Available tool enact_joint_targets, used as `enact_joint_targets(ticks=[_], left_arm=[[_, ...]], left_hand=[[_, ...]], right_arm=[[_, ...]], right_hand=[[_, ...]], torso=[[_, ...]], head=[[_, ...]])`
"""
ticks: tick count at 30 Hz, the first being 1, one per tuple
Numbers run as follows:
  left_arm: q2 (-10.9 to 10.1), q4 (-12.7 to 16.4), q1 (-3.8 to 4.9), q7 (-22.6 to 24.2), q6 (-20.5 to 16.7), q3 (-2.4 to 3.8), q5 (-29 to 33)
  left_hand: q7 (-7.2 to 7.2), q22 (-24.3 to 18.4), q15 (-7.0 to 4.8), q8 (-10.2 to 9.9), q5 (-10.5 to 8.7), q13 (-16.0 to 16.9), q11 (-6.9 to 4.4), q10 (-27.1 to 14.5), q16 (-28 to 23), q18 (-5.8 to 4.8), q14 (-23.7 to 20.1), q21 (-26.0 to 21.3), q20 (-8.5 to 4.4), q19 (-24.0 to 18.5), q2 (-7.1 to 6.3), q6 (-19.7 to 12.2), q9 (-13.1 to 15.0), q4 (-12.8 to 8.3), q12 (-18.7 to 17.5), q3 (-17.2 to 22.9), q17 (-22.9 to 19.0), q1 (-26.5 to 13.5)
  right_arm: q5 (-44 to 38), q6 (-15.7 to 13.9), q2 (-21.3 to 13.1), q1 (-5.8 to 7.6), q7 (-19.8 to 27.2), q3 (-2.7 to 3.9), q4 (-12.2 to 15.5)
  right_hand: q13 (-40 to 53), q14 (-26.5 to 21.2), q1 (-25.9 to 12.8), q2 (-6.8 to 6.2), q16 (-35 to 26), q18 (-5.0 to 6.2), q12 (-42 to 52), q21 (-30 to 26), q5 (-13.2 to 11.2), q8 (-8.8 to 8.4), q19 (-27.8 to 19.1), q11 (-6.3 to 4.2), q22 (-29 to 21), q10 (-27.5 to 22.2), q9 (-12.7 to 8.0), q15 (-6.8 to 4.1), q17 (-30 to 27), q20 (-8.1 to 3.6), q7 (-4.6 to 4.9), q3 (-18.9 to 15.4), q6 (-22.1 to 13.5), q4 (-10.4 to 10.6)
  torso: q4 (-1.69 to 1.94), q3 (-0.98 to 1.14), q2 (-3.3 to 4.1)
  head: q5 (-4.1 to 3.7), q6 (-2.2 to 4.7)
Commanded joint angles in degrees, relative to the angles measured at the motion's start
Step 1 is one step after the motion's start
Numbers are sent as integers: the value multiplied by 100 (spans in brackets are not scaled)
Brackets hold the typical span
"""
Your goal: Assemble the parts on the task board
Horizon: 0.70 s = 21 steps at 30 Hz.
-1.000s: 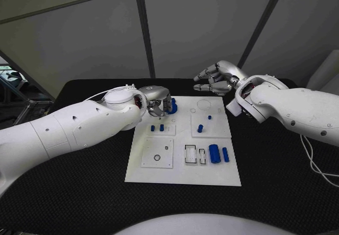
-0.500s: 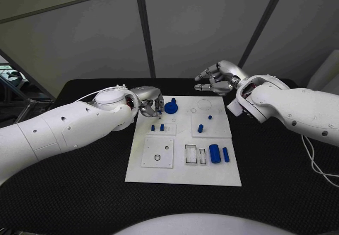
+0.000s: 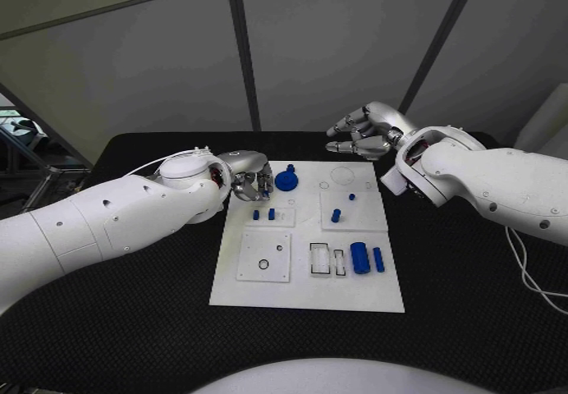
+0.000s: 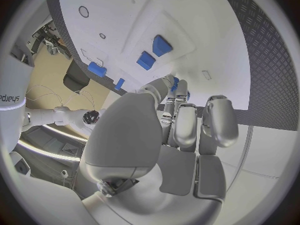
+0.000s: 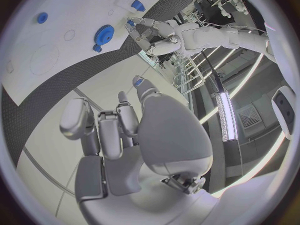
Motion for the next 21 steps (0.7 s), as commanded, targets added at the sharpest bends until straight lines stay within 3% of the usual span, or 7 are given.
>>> enact_joint_targets(ticks=[1, 21], left_arm=[[12, -13, -1, -20, 93, 4, 47], [54, -24, -39, 18, 87, 4, 116]], left_hand=[[2, 69, -28, -29, -21, 7, 7, 20, 16, -44, 60, 30, 1, 36, -1, 33, -8, -11, -29, 20, -5, -52], [1, 72, -27, -34, -25, 8, 7, 27, 14, -45, 58, 31, 3, 36, 3, 41, -10, -8, -40, 23, -13, -74]], right_arm=[[-14, 11, -3, 9, 45, 3, 6], [-23, 11, -3, 9, 45, 3, 6]], right_hand=[[5, 352, 9, 38, -16, 68, -8, -31, 32, 32, 5, -17, 8, -15, -8, -38, 433, -27, -7, 30, -19, 20], [5, 352, 9, 38, -16, 68, -8, -31, 32, 32, 5, -17, 8, -15, -8, -38, 433, -27, -7, 30, -19, 20]], torso=[[-1, 0, 3], [1, 1, 2]], head=[[-8, -6], [-11, -26]])
